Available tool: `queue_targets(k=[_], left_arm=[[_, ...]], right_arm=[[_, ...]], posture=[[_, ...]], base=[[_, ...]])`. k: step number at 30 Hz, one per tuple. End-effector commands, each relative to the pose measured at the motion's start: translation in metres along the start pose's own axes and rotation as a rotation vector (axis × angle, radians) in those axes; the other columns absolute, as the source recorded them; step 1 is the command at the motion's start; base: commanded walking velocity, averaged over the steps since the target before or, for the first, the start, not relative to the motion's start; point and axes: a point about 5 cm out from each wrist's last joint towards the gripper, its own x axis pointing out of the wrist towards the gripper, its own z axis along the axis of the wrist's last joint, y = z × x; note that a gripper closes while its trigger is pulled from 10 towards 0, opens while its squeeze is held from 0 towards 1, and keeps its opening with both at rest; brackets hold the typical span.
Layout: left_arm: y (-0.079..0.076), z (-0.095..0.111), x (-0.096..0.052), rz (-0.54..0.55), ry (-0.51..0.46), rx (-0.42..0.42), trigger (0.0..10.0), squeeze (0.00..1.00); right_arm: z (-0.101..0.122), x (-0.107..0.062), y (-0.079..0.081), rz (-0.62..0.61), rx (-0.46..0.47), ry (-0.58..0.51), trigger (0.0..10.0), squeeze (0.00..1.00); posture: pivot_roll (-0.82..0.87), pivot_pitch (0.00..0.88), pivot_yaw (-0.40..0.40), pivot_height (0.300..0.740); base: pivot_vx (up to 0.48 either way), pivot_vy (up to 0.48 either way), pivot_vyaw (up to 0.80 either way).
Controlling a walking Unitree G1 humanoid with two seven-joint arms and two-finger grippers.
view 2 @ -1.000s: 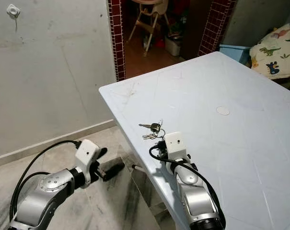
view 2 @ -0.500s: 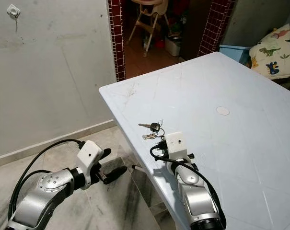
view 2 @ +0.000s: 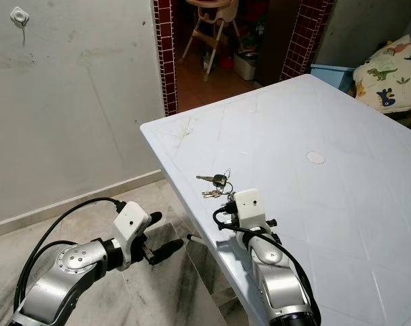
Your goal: Hang keys on a hook
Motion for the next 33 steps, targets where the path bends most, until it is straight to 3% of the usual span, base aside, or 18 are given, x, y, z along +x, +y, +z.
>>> queue_targets(k=[1,17,18,20,21,33], left_arm=[[-0.001,0.002,0.001,-0.014,0.001,0.031,10.0,0.0],[-0.002,0.002,0.002,-0.011,0.0,0.035,10.0,0.0],[-0.002,0.001,0.002,-0.01,0.001,0.035,10.0,0.0],[-0.002,0.001,0.002,-0.011,0.001,0.035,10.0,0.0],[-0.002,0.001,0.002,-0.011,0.001,0.036,10.0,0.0],[-0.001,0.002,0.004,-0.014,0.001,0.044,10.0,0.0]], right_arm=[[-0.001,-0.003,-0.007,-0.039,0.016,-0.002,0.0,0.0],[0.016,-0.007,-0.016,-0.069,-0.009,-0.082,0.0,0.0],[0.018,-0.007,-0.016,-0.063,-0.009,-0.095,1.4,1.0],[0.017,-0.007,-0.017,-0.068,-0.024,-0.091,4.9,1.0],[0.017,-0.007,-0.017,-0.069,-0.032,-0.088,9.8,1.0],[0.021,-0.002,-0.014,0.014,-0.146,-0.123,10.0,1.0]], posture=[[0.11,0.0,-0.016,0.74],[0.11,0.0,-0.019,0.74],[0.11,0.0,-0.017,0.74],[0.11,0.0,-0.017,0.74],[0.11,0.0,-0.017,0.74],[0.1,0.0,-0.011,0.74]], base=[[0.0,0.0,0.0],[0.0,0.0,0.0],[0.0,0.0,0.0],[0.0,0.0,0.0],[0.0,0.0,0.0],[0.0,0.0,0.0]])
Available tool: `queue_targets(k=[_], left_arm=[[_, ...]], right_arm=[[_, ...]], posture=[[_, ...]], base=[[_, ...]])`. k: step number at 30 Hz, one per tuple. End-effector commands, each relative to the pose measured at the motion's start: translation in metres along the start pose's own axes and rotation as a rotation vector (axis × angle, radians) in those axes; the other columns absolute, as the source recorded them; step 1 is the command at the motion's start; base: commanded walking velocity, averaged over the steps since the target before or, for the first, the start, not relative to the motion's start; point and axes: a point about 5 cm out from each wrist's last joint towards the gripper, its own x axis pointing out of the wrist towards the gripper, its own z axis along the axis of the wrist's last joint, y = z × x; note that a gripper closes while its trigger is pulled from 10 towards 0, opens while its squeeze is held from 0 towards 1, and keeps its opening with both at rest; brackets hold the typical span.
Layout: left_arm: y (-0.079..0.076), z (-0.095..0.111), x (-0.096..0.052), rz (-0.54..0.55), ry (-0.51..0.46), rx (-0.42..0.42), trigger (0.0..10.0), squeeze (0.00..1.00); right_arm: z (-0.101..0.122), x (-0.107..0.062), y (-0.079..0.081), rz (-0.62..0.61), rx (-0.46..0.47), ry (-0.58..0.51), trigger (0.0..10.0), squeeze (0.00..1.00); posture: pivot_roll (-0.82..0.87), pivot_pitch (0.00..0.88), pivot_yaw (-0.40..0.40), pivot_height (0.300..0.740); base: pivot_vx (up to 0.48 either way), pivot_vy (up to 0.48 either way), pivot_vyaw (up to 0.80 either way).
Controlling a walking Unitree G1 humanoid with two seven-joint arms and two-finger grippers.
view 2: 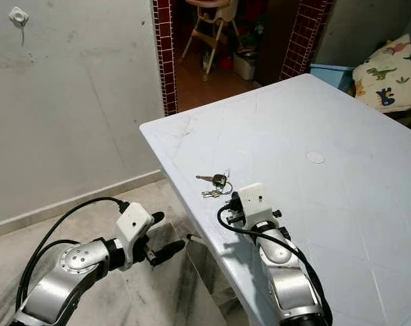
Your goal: Hang keys on a hook
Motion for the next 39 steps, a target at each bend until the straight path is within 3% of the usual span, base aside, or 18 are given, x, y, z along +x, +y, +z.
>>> queue_targets(k=[1,9,10,11,12,13,23,24,25,27,28,39], left_arm=[[0.0,0.002,0.002,-0.006,0.001,0.018,10.0,0.0],[0.0,0.003,0.003,-0.005,-0.002,0.026,10.0,0.0],[0.001,0.003,0.003,-0.005,-0.002,0.026,10.0,0.0],[0.001,0.003,0.003,-0.004,-0.002,0.026,10.0,0.0],[0.001,0.002,0.003,-0.003,-0.002,0.027,10.0,0.0],[0.001,0.002,0.003,-0.002,-0.003,0.028,10.0,0.0],[0.0,0.002,0.003,-0.006,-0.004,0.03,10.0,0.0],[0.0,0.002,0.003,-0.007,-0.004,0.03,10.0,0.0],[0.0,0.002,0.003,-0.008,-0.004,0.031,10.0,0.0],[0.0,0.002,0.003,-0.009,-0.004,0.031,10.0,0.0],[0.0,0.002,0.003,-0.01,-0.003,0.032,10.0,0.0],[0.0,0.002,0.002,-0.009,0.0,0.035,10.0,0.0]], right_arm=[[0.004,0.004,-0.002,0.009,-0.02,-0.016,10.0,1.0],[0.0,0.016,-0.005,0.013,-0.059,-0.004,10.0,1.0],[-0.001,0.018,-0.005,0.015,-0.059,0.001,10.0,0.67],[-0.001,0.019,-0.005,0.015,-0.059,0.004,10.0,0.67],[-0.001,0.02,-0.005,0.019,-0.059,0.008,10.0,0.47],[-0.004,0.021,-0.005,0.032,-0.062,0.025,10.0,0.0],[-0.028,0.019,-0.01,0.058,-0.049,0.148,10.0,0.0],[-0.029,0.019,-0.009,0.063,-0.047,0.154,8.8,0.0],[-0.029,0.019,-0.009,0.063,-0.043,0.152,4.9,0.0],[-0.029,0.019,-0.009,0.063,-0.037,0.151,4.9,0.0],[-0.029,0.02,-0.008,0.064,-0.033,0.152,0.0,0.0],[-0.033,0.012,-0.011,0.074,0.035,0.183,0.0,0.0]], posture=[[0.1,0.0,-0.011,0.74],[0.11,0.0,-0.01,0.74],[0.11,0.0,-0.01,0.74],[0.11,0.0,-0.01,0.74],[0.11,0.0,-0.008,0.74],[0.11,0.0,-0.008,0.74],[0.11,0.0,-0.01,0.74],[0.11,0.0,-0.008,0.74],[0.11,0.0,-0.008,0.74],[0.11,0.0,-0.008,0.74],[0.11,0.0,-0.007,0.74],[0.11,0.0,-0.007,0.74]], base=[[0.0,0.0,0.0],[0.0,0.0,0.0],[0.0,0.0,0.0],[0.0,0.0,0.0],[0.0,0.0,0.0],[0.0,0.0,0.0],[0.0,0.0,0.0],[0.0,0.0,0.0],[0.0,0.0,0.0],[0.0,0.0,0.0],[0.0,0.0,0.0],[0.0,0.0,0.0]])
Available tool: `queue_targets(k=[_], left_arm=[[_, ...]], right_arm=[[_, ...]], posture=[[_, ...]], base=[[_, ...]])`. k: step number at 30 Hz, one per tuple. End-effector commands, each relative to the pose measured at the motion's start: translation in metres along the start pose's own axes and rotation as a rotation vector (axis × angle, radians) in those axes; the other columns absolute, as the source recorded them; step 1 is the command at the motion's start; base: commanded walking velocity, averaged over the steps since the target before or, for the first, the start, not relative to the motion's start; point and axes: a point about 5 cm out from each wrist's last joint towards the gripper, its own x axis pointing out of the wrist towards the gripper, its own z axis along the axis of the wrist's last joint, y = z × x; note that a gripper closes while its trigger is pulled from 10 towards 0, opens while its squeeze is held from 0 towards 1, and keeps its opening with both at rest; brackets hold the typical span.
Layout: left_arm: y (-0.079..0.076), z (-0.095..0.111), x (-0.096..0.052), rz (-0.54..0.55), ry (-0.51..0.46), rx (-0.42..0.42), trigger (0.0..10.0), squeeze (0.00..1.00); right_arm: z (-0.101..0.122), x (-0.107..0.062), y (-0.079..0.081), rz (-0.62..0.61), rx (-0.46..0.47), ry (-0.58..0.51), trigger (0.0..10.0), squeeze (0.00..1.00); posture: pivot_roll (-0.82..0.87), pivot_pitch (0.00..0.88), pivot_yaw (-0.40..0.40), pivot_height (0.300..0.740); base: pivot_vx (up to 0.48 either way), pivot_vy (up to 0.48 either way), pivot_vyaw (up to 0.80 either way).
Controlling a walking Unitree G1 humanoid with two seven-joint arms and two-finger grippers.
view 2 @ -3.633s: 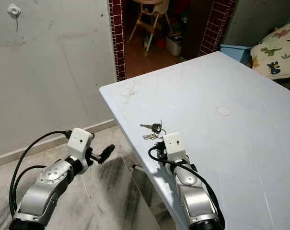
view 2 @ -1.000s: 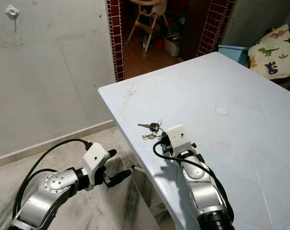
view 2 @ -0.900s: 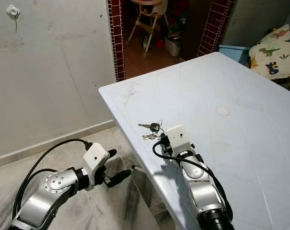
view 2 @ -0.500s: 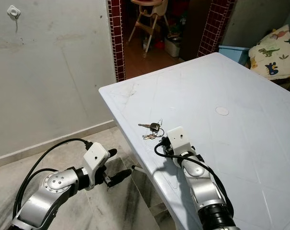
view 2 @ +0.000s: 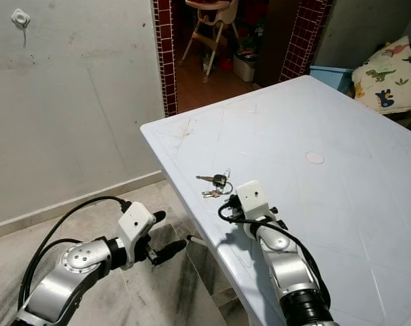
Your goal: Hang keys on a hook
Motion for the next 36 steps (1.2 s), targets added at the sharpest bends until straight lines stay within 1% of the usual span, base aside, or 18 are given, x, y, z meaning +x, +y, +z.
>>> queue_targets(k=[1,3,8,9,14,15,19,20,24,25,27,28,29,31,33,34,35,36], left_arm=[[0.001,0.001,0.0,-0.004,0.004,0.023,10.0,0.0],[0.0,0.002,0.0,-0.007,0.0,0.031,10.0,0.0],[0.0,0.007,0.0,-0.017,-0.018,0.054,10.0,0.0],[0.0,0.01,0.001,-0.02,-0.027,0.058,10.0,0.0],[0.001,0.011,0.002,-0.019,-0.032,0.056,10.0,0.0],[0.001,0.011,0.002,-0.018,-0.033,0.057,10.0,0.0],[0.001,0.012,0.003,-0.016,-0.034,0.06,10.0,0.0],[0.001,0.012,0.003,-0.016,-0.034,0.06,10.0,0.0],[0.002,0.012,0.003,-0.016,-0.036,0.062,10.0,0.0],[0.001,0.012,0.003,-0.018,-0.035,0.064,10.0,0.0],[0.001,0.012,0.004,-0.019,-0.036,0.065,10.0,0.0],[0.001,0.011,0.004,-0.02,-0.036,0.066,10.0,0.0],[0.001,0.011,0.004,-0.02,-0.036,0.066,10.0,0.0],[0.0,0.011,0.005,-0.022,-0.036,0.067,10.0,0.0],[0.0,0.011,0.005,-0.022,-0.035,0.068,10.0,0.0],[0.0,0.011,0.005,-0.023,-0.035,0.069,10.0,0.0],[0.0,0.011,0.005,-0.023,-0.035,0.07,10.0,0.0],[0.0,0.011,0.005,-0.023,-0.035,0.07,10.0,0.0]], right_arm=[[-0.017,-0.006,-0.003,-0.005,0.042,0.079,0.0,0.0],[-0.015,-0.009,-0.005,-0.018,0.08,0.069,0.0,0.0],[-0.012,-0.011,-0.006,-0.03,0.117,0.055,0.0,0.0],[-0.008,-0.011,-0.008,-0.051,0.149,0.037,0.0,0.0],[0.0,-0.01,-0.011,-0.083,0.221,0.006,0.0,0.0],[0.004,-0.009,-0.011,-0.087,0.247,-0.006,0.0,0.0],[0.01,-0.009,-0.014,-0.099,0.297,-0.027,0.0,0.0],[0.01,-0.009,-0.014,-0.099,0.297,-0.027,0.0,0.0],[0.016,-0.011,-0.018,-0.118,0.363,-0.049,0.0,0.0],[0.019,-0.011,-0.02,-0.128,0.403,-0.065,0.0,0.0],[0.021,-0.011,-0.021,-0.134,0.434,-0.076,0.0,0.0],[0.024,-0.012,-0.022,-0.136,0.498,-0.093,0.0,0.0],[0.025,-0.012,-0.023,-0.136,0.52,-0.097,0.0,0.0],[0.031,-0.014,-0.025,-0.135,0.511,-0.128,0.0,0.0],[0.033,-0.015,-0.026,-0.133,0.476,-0.138,0.0,0.0],[0.04,-0.018,-0.028,-0.124,0.322,-0.177,2.9,0.0],[0.043,-0.02,-0.028,-0.12,0.228,-0.191,2.9,0.0],[0.043,-0.02,-0.028,-0.12,0.228,-0.191,2.9,0.0]], posture=[[0.11,0.0,-0.007,0.74],[0.1,0.0,-0.005,0.74],[0.1,0.0,-0.004,0.74],[0.1,0.0,-0.004,0.74],[0.1,0.0,-0.004,0.74],[0.1,0.0,-0.006,0.74],[0.1,0.0,-0.009,0.74],[0.1,0.0,-0.009,0.74],[0.1,0.0,-0.009,0.74],[0.1,0.0,-0.009,0.74],[0.1,0.0,-0.009,0.74],[0.09,0.0,-0.009,0.74],[0.09,0.0,-0.009,0.74],[0.09,0.0,-0.01,0.74],[0.09,0.0,-0.009,0.74],[0.09,0.0,-0.011,0.74],[0.09,0.0,-0.011,0.74],[0.09,0.0,-0.011,0.74]], base=[[0.0,0.0,0.0],[0.0,0.0,0.0],[0.0,0.0,0.0],[0.0,0.0,0.0],[0.0,0.0,0.0],[0.0,0.0,0.0],[0.0,0.0,0.0],[0.0,0.0,0.0],[0.0,0.0,0.0],[0.0,0.0,0.0],[0.0,0.0,0.0],[0.0,0.0,0.0],[0.0,0.0,0.0],[0.0,0.0,0.0],[0.0,0.0,0.0],[0.0,0.0,0.0],[0.0,0.0,0.0],[0.0,0.0,0.0]])
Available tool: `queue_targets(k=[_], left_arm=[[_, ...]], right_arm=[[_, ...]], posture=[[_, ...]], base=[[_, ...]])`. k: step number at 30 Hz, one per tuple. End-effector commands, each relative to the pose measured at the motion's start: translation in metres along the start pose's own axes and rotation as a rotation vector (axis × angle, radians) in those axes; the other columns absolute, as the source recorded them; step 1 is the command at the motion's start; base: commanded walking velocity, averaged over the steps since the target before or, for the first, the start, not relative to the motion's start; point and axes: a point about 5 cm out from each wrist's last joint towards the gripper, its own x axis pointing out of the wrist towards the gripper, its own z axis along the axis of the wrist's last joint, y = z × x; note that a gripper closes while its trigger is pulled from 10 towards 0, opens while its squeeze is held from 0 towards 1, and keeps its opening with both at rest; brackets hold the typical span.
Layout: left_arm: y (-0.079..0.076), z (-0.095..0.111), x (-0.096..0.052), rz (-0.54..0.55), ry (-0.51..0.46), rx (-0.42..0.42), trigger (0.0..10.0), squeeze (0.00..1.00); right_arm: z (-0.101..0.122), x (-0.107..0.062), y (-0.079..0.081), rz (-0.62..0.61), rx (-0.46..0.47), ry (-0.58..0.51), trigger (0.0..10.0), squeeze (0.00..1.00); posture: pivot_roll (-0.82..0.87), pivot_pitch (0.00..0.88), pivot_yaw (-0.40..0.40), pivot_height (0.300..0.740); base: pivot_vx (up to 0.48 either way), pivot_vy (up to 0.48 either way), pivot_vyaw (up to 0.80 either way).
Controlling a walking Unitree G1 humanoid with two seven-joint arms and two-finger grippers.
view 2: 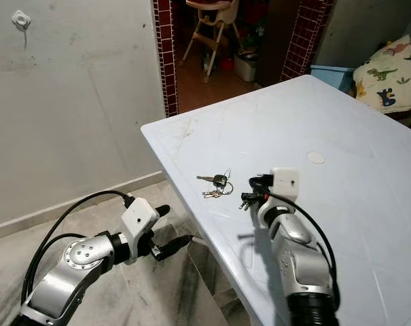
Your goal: Hang keys on a hook
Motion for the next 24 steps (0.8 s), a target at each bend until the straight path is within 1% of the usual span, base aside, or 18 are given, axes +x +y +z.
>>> queue_targets(k=[1,2,3,4,7,10,12,14,16,19,21,24], left_arm=[[0.001,0.0,0.001,-0.005,0.009,0.02,10.0,0.0],[0.001,0.0,0.001,-0.004,0.009,0.02,10.0,0.0],[0.001,0.0,0.001,-0.003,0.01,0.02,10.0,0.0],[0.001,-0.001,0.0,-0.003,0.01,0.02,10.0,0.0],[0.0,-0.002,0.0,-0.007,0.014,0.02,10.0,0.0],[-0.001,-0.002,0.001,-0.014,0.015,0.022,10.0,0.0],[-0.001,-0.002,0.001,-0.015,0.015,0.022,10.0,0.0],[-0.001,-0.002,0.001,-0.015,0.016,0.023,10.0,0.0],[-0.001,-0.002,0.001,-0.016,0.016,0.023,10.0,0.0],[-0.001,-0.002,0.001,-0.017,0.017,0.025,10.0,0.0],[-0.001,-0.003,0.0,-0.015,0.018,0.025,10.0,0.0],[-0.001,-0.003,0.0,-0.015,0.018,0.025,10.0,0.0]], right_arm=[[0.008,-0.001,0.004,0.021,-0.07,-0.043,10.0,0.98],[0.014,-0.004,0.005,0.051,-0.108,-0.08,10.0,1.0],[0.017,-0.006,0.005,0.069,-0.14,-0.092,10.0,1.0],[0.018,-0.007,0.005,0.081,-0.158,-0.097,10.0,1.0],[0.017,-0.013,0.005,0.172,-0.273,-0.091,10.0,1.0],[0.013,-0.017,0.002,0.21,-0.316,-0.085,10.0,1.0],[0.011,-0.018,-0.001,0.213,-0.328,-0.081,10.0,1.0],[0.009,-0.018,-0.004,0.226,-0.366,-0.073,10.0,1.0],[0.008,-0.018,-0.006,0.224,-0.376,-0.068,10.0,1.0],[0.001,-0.016,-0.008,0.216,-0.356,-0.039,10.0,1.0],[-0.007,-0.015,-0.005,0.23,-0.352,-0.015,10.0,1.0],[-0.014,-0.015,-0.003,0.243,-0.343,0.003,10.0,1.0]], posture=[[0.09,0.0,-0.011,0.74],[0.09,0.0,-0.013,0.74],[0.09,0.0,-0.013,0.74],[0.09,0.0,-0.013,0.74],[0.09,0.0,-0.012,0.74],[0.09,0.0,-0.01,0.74],[0.09,0.0,-0.01,0.74],[0.09,0.0,-0.008,0.74],[0.09,0.0,-0.008,0.74],[0.09,0.0,-0.008,0.74],[0.1,0.0,-0.011,0.74],[0.1,0.0,-0.011,0.74]], base=[[0.0,0.0,0.0],[0.0,0.0,0.0],[0.0,0.0,0.0],[0.0,0.0,0.0],[0.0,0.0,0.0],[0.0,0.0,0.0],[0.0,0.0,0.0],[0.0,0.0,0.0],[0.0,0.0,0.0],[0.0,0.0,0.0],[0.0,0.0,0.0],[0.0,0.0,0.0]])
